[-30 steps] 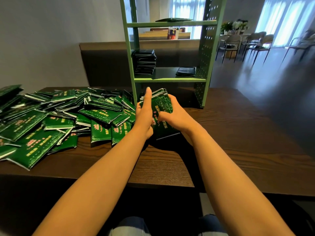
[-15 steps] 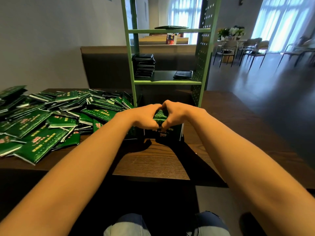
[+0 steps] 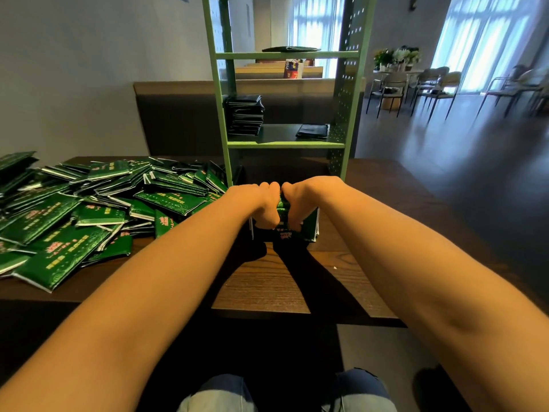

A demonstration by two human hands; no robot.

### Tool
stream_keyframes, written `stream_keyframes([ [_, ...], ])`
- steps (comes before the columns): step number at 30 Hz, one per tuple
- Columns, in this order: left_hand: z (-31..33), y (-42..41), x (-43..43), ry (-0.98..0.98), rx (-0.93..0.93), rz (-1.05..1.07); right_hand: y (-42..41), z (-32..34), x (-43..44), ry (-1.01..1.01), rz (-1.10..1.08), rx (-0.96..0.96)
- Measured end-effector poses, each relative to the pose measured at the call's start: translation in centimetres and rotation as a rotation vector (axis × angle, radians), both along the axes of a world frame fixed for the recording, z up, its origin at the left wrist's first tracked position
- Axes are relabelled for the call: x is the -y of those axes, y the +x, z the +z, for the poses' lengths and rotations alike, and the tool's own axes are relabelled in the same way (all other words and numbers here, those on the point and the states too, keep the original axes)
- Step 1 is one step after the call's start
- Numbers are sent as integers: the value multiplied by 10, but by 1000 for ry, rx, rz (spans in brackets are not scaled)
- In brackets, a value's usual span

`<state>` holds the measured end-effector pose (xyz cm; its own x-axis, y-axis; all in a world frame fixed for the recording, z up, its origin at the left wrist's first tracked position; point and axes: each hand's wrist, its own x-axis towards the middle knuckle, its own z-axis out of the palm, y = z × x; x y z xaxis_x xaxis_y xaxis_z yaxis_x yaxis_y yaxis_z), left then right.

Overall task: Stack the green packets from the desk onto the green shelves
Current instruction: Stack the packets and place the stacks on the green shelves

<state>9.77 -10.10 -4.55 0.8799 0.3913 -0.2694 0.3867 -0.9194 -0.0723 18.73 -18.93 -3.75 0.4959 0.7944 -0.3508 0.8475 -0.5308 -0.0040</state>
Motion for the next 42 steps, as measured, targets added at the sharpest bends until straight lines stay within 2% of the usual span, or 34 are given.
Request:
stream_keyframes([
  [8, -3, 0, -5, 6, 21, -25, 4, -5, 3, 87, -14, -39],
  [15, -7, 0, -4, -30, 15, -13, 4, -13, -1, 80, -13, -40],
  [21, -12, -2, -8, 14, 104, -60, 5, -17, 3, 177, -38, -70],
  [24, -14, -11, -14, 73, 242, -85, 4, -17, 9, 242, -78, -112],
  [27, -13, -27, -22, 62, 595, -30, 8, -20, 15, 398, -166, -203],
  [29, -11, -35, -22, -43, 814, 81, 6, -19, 19, 540, -221, -313],
  [30, -11, -37, -21, -160, 876, 154, 4, -18, 21, 605, -237, -373],
  [31, -11, -36, -20, -326, 914, 241, 2, -18, 21, 654, -260, -435],
  [33, -7, -38, -14, -778, 945, 450, -7, -17, 22, 742, -294, -564],
  [35, -4, -42, -9, -1215, 873, 581, -8, -24, 20, 834, -340, -693],
  [36, -3, -46, -5, -1328, 810, 571, -7, -28, 20, 864, -351, -753],
  [38, -6, -47, -1, -1410, 747, 509, -18, -29, 27, 895, -353, -887],
  [42, -14, -43, 0, -1375, 740, 454, -26, -35, 38, 864, -421, -1112],
])
